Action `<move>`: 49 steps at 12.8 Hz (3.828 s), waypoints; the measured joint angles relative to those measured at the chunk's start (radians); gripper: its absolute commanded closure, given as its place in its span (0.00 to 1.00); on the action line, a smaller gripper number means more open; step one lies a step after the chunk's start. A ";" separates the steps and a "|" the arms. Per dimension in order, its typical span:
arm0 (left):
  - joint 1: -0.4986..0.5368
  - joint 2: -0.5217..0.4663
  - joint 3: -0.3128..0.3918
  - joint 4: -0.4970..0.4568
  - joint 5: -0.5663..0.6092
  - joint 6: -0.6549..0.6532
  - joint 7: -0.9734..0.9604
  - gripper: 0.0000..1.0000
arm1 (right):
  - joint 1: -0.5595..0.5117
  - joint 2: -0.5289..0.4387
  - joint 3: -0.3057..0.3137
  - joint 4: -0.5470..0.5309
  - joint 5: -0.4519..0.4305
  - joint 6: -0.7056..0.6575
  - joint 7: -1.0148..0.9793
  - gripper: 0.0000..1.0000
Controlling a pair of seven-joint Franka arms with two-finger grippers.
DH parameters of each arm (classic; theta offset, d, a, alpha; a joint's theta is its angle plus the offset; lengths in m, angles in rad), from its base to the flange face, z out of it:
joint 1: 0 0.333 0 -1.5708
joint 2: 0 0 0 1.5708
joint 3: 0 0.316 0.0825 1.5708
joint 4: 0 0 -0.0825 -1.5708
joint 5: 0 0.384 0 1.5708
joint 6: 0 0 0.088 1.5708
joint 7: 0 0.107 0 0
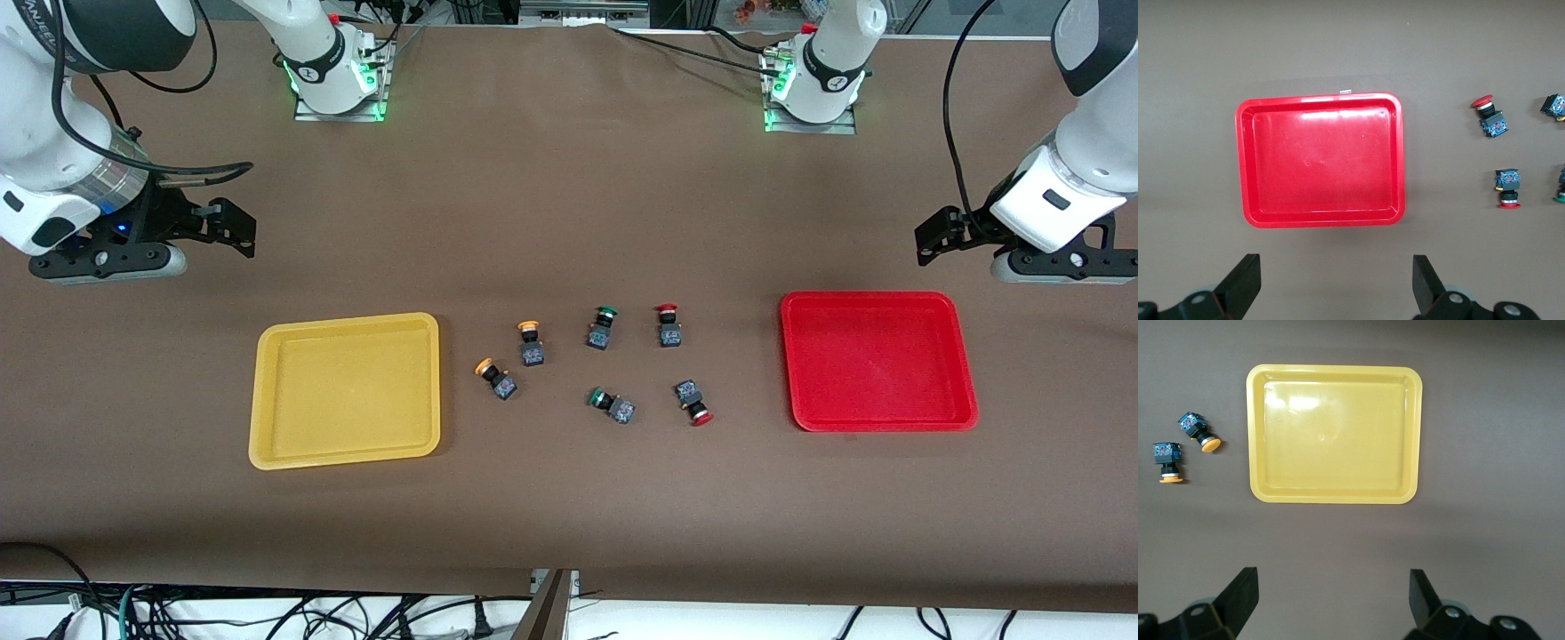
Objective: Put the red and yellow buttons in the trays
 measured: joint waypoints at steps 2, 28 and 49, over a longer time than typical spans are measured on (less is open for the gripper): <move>0.000 0.000 0.000 0.001 0.000 0.000 0.000 0.00 | 0.000 0.000 0.000 -0.001 0.000 0.000 0.006 0.00; 0.000 0.009 0.000 0.018 0.000 0.000 0.000 0.00 | 0.000 0.025 0.003 0.007 0.000 0.000 0.010 0.00; 0.000 0.015 0.000 0.022 0.000 0.000 0.000 0.00 | 0.222 0.323 0.027 -0.007 0.034 0.264 0.012 0.00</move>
